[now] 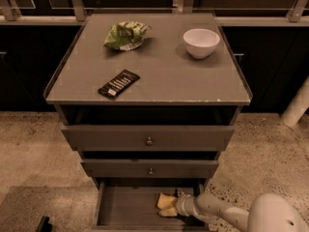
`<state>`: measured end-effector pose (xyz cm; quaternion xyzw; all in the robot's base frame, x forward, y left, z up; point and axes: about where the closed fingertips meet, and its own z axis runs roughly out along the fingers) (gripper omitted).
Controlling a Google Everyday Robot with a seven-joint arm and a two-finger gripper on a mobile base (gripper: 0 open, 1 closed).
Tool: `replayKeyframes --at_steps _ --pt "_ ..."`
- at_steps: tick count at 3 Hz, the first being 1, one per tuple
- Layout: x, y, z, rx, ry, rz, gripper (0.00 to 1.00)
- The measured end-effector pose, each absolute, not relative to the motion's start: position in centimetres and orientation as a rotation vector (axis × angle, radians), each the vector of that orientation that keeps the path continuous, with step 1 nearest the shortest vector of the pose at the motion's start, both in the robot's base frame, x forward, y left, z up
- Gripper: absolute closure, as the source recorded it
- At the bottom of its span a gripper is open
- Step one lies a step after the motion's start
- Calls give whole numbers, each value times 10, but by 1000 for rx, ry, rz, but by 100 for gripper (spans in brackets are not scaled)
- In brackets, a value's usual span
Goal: Pick sponge from bottom drawer and place on counter
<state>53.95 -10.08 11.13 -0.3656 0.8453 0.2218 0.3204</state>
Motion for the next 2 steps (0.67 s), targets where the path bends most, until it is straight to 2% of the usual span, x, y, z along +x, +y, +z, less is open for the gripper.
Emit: replayKeyframes --at_steps 2 --pt "539 -101 111 -961 2221 583 66"
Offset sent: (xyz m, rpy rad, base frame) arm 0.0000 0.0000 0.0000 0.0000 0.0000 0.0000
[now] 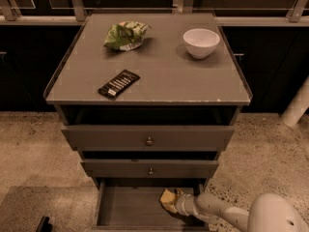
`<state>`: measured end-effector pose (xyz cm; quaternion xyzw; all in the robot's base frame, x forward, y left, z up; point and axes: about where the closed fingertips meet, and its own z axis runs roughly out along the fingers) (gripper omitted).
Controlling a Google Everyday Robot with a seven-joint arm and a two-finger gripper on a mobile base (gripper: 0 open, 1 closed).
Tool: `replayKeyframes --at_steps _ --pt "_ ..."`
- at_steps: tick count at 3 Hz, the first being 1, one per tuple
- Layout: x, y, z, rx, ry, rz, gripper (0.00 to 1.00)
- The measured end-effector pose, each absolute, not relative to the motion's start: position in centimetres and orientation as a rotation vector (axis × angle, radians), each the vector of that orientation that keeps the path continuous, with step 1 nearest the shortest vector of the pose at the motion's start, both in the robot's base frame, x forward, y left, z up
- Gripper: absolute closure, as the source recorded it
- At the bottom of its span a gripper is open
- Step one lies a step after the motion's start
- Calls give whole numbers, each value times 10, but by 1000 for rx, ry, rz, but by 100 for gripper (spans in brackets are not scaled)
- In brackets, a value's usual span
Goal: Pick sponge from bottom drawer and place on counter
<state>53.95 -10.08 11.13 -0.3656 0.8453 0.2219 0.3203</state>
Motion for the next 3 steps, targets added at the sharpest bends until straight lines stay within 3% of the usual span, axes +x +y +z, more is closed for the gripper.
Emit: replayKeyframes --at_steps 1,2,3 --pt "539 -101 111 -961 2221 583 89" --pt "541 -98 120 -961 2187 659 100" --pt "546 -115 140 -898 2137 784 100"
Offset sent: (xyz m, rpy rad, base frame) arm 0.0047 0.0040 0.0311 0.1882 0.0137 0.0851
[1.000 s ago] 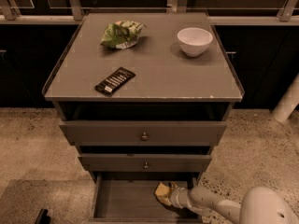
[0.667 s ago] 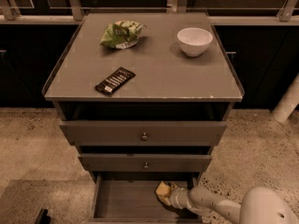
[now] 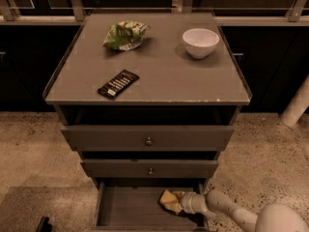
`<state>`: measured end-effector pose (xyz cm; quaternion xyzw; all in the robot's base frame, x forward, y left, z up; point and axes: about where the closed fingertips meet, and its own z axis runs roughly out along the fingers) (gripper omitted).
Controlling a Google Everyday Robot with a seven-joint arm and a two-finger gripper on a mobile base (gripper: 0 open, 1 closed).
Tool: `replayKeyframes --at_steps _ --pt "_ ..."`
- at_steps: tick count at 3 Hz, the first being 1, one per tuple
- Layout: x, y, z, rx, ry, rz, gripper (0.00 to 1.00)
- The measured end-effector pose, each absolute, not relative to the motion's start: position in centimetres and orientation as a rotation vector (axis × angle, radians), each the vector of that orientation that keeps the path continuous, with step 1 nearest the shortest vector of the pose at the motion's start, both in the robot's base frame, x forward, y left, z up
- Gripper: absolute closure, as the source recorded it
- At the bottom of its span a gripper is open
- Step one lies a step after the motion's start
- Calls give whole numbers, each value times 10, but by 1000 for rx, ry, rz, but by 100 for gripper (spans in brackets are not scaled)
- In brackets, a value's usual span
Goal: Pick sponge from bottom drawer and place on counter
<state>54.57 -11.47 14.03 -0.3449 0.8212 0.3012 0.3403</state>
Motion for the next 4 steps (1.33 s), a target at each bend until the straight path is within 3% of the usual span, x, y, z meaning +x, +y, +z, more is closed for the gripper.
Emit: replayKeyframes --at_steps 2,4 --pt "504 -142 192 -856 2123 1108 100" --pt "481 -150 244 -893 2127 1183 100"
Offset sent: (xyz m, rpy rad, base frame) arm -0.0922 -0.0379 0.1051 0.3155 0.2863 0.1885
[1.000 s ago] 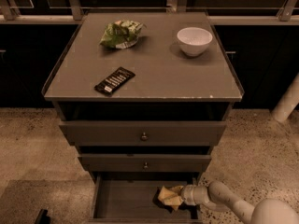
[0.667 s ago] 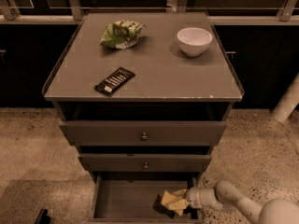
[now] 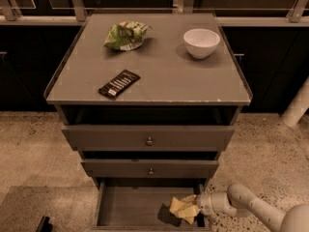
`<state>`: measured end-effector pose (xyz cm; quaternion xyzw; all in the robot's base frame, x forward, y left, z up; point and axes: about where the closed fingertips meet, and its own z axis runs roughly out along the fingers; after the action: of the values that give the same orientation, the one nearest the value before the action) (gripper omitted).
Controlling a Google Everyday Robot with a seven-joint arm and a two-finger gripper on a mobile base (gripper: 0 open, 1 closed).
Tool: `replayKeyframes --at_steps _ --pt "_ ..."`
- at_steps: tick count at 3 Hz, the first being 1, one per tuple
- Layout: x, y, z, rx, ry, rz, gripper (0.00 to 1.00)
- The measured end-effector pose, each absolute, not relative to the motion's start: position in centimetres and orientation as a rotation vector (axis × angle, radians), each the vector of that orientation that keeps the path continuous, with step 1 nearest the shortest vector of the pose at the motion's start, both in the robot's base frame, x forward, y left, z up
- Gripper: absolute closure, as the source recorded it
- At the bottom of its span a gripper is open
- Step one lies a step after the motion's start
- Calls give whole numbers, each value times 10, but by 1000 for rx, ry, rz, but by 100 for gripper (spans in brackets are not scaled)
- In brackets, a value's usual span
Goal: Pick sponge from bottom drawer and place on counter
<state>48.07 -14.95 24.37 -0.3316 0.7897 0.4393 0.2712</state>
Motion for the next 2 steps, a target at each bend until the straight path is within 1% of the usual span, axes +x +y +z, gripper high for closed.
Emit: replayKeyframes --at_steps 1,2 --pt "481 -144 245 -917 2141 1185 100" --pt "484 -148 261 -923 2176 1130 100"
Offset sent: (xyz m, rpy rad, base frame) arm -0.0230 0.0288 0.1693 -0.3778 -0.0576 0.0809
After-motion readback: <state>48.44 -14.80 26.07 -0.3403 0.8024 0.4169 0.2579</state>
